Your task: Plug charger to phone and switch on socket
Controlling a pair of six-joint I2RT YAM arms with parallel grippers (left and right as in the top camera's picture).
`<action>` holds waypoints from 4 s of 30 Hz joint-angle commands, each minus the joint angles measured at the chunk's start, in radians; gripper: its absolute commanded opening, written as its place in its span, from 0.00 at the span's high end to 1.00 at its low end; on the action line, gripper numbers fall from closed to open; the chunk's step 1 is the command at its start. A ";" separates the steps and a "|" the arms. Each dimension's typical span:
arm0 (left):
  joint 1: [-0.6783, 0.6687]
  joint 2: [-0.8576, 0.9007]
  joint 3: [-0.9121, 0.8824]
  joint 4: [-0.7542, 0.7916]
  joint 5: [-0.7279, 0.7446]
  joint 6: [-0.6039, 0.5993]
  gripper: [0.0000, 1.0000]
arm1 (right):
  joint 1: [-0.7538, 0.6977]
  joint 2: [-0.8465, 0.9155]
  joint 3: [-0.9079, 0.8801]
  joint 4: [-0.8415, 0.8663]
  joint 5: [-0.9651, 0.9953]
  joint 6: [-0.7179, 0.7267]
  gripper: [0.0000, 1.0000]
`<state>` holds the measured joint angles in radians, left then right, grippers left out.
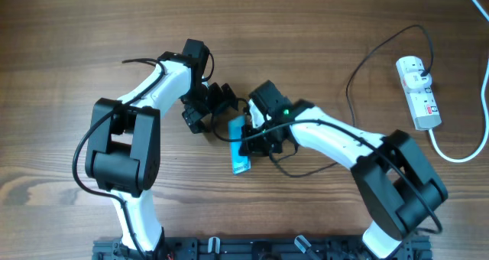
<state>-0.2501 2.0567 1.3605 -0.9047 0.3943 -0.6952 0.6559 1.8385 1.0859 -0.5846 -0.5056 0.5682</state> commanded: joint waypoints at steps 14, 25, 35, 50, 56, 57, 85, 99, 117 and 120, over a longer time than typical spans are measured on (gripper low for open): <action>0.023 0.119 -0.055 0.061 -0.206 0.058 0.00 | 0.060 -0.029 0.100 -0.156 0.355 -0.227 0.90; 0.023 0.119 -0.055 0.061 -0.206 0.058 0.00 | 0.060 -0.029 0.100 -0.141 0.354 -0.226 0.93; 0.023 0.119 -0.055 0.061 -0.206 0.058 0.00 | 0.059 -0.029 0.100 -0.130 0.347 -0.227 0.96; 0.023 0.119 -0.055 0.061 -0.206 0.058 0.00 | 0.059 -0.029 0.100 -0.071 0.348 -0.228 0.88; 0.023 0.119 -0.055 0.061 -0.206 0.058 0.00 | 0.059 -0.029 0.097 -0.054 0.352 -0.229 0.87; 0.023 0.119 -0.055 0.061 -0.206 0.058 0.00 | 0.060 -0.029 0.097 -0.054 0.357 -0.229 0.87; 0.023 0.119 -0.055 0.061 -0.206 0.058 0.00 | -0.062 -0.106 0.023 -0.194 0.647 -0.225 0.96; 0.023 0.119 -0.055 0.061 -0.206 0.058 0.00 | -0.062 -0.093 0.020 -0.091 0.657 -0.255 0.64; 0.023 0.119 -0.055 0.061 -0.206 0.058 0.00 | -0.062 -0.052 0.019 -0.048 0.741 -0.254 0.79; 0.023 0.119 -0.055 0.061 -0.206 0.058 0.00 | -0.062 -0.052 0.019 -0.049 0.741 -0.254 0.75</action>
<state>-0.2493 2.0567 1.3605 -0.9039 0.3939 -0.6979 0.5938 1.7679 1.1126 -0.6338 0.2111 0.3183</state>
